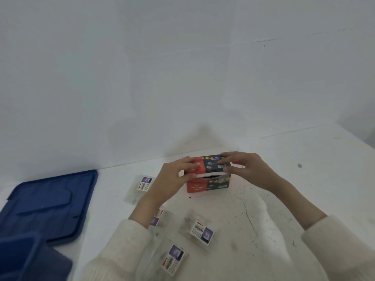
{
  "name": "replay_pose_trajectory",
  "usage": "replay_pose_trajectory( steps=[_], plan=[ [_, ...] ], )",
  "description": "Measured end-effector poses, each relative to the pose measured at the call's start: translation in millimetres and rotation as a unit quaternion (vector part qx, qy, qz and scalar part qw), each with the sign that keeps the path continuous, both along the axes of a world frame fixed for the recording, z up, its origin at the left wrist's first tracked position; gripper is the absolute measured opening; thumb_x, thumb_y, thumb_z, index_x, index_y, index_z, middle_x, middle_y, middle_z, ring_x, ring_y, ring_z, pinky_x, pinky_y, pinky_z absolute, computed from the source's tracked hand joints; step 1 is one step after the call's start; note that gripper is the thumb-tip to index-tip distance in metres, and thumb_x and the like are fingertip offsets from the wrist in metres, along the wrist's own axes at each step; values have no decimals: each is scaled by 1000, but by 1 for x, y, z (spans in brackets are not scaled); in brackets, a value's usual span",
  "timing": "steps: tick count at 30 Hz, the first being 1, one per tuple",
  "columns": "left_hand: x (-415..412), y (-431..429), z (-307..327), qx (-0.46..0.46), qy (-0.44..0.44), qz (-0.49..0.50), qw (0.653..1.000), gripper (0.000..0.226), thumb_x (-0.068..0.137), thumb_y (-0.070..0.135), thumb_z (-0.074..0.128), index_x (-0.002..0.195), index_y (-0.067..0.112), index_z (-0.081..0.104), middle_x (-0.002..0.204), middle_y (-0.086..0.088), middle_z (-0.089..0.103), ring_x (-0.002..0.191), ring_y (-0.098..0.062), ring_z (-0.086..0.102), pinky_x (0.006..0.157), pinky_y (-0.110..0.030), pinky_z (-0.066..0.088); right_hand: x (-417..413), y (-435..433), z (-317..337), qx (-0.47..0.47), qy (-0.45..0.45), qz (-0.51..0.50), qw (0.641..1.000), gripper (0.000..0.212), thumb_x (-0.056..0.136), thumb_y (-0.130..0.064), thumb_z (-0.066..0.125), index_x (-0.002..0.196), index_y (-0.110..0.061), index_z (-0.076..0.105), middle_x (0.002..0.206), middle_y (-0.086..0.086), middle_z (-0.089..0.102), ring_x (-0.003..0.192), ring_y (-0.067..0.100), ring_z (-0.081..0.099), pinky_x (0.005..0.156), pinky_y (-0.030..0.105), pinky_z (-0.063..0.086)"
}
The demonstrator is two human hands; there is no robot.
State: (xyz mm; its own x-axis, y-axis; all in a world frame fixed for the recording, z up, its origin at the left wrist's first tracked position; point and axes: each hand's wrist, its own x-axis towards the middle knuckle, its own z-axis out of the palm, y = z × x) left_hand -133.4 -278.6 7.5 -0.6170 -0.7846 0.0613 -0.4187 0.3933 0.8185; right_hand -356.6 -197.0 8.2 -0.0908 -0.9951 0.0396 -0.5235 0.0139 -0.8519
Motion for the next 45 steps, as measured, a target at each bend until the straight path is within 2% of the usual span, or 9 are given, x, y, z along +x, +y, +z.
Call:
replay_pose_trajectory(
  steps=[7,13,21,27,31,33,36,40,45],
  plan=[
    [0,7,-11,-145,-37,-21,989,31,91,12,57,122,8,61,135,-8,54,134,-16,41,109,-18,28,5,6,-10,-44,71,-4,996,20,90,-17,58,107,-19,69,133,-1,56,118,9,50,82,16,52],
    [7,17,-26,-208,-144,-65,965,45,98,28,42,142,18,36,153,5,24,135,4,1,112,-14,7,10,18,-24,-45,143,40,988,35,93,-21,54,127,-20,57,143,-16,34,124,0,34,86,19,52],
    [18,14,-18,-232,-207,22,950,41,99,21,40,140,15,41,153,-2,29,145,-14,16,117,-26,9,38,2,-28,-59,164,11,985,35,94,-17,53,129,-21,56,150,-8,34,125,9,44,89,27,52],
    [68,25,25,-207,-224,136,943,47,99,20,40,144,15,32,155,-6,24,145,-19,12,114,-24,8,98,-18,0,-21,357,-22,934,44,88,-13,53,132,-11,48,151,12,27,140,29,19,112,40,19],
    [132,46,65,-203,-161,253,932,42,97,21,45,139,14,43,150,-9,34,141,-21,21,112,-24,13,193,-4,27,-134,183,11,974,36,88,-12,54,125,-14,53,132,9,48,114,24,49,93,30,37],
    [169,58,77,-198,-157,300,920,40,96,20,46,135,13,48,146,-11,38,138,-22,26,110,-23,16,255,8,39,-18,-12,96,995,48,91,-33,55,135,-23,42,129,2,48,100,21,58,83,28,44],
    [224,78,82,-180,-174,363,897,39,95,17,48,133,12,50,143,-14,40,136,-23,29,111,-27,19,328,25,47,242,-260,186,916,86,81,-54,61,147,-36,10,133,0,44,78,27,69,65,38,58],
    [283,109,79,-136,-212,436,864,43,96,22,48,138,17,43,149,-14,31,141,-25,16,113,-32,16,374,39,28,328,-317,208,865,104,77,-34,72,146,-43,-4,152,2,29,76,37,69,64,48,59],
    [336,132,86,-109,-335,522,777,58,95,29,47,147,19,24,154,-19,15,143,-36,2,116,-43,8,380,34,28,278,-314,187,888,66,73,-3,53,133,-23,36,114,9,59,94,36,61,52,38,56]
  ],
)
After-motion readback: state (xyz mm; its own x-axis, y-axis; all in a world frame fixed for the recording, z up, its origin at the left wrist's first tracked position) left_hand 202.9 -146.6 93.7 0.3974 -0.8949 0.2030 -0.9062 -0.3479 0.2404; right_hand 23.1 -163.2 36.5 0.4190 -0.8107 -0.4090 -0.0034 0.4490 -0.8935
